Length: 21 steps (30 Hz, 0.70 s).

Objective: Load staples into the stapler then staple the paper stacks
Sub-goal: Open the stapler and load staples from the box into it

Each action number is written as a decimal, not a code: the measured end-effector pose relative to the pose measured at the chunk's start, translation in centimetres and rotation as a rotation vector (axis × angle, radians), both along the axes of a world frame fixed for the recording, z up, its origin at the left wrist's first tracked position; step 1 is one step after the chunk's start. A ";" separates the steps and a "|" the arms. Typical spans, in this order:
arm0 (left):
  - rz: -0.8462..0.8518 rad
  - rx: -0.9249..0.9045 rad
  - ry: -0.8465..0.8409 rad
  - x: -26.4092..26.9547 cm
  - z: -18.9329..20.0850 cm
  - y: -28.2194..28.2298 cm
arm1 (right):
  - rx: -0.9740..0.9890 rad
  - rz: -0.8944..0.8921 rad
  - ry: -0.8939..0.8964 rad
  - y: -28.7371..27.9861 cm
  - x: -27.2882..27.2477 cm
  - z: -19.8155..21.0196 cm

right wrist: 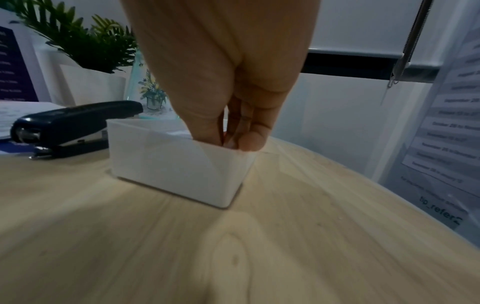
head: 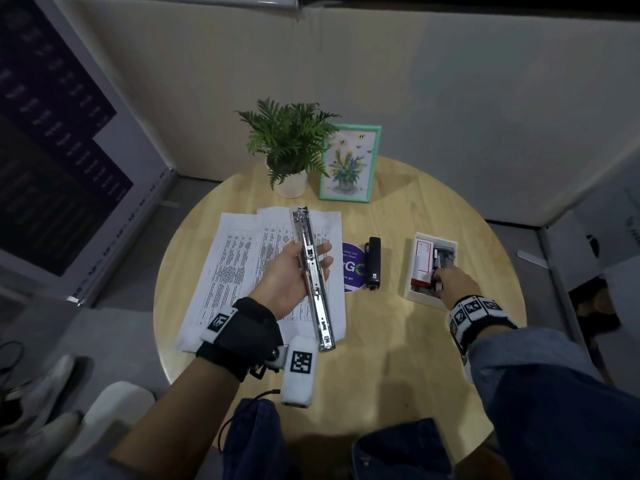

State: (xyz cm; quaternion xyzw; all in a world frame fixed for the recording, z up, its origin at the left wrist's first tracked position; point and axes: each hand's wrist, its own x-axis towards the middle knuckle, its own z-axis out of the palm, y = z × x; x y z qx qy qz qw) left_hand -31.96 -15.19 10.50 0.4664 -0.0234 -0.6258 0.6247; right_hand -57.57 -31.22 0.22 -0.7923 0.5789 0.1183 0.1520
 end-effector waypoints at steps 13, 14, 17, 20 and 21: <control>-0.007 0.011 -0.036 -0.4 -0.9 0.1 | -0.005 0.015 -0.195 -0.9 -1.3 -0.5; -0.009 0.016 -0.035 -0.5 -0.9 0.1 | -0.004 0.000 -0.207 -0.9 -1.4 -0.7; -0.016 0.021 -0.029 -0.7 -0.8 0.0 | 0.005 -0.042 -0.256 -0.8 -1.5 -0.8; -0.024 0.020 -0.018 -0.9 -0.6 0.0 | -0.036 -0.097 -0.308 -0.4 -1.1 0.3; -0.031 0.020 -0.022 -0.9 -0.6 0.0 | -0.085 -0.130 -0.339 -0.2 -0.7 1.1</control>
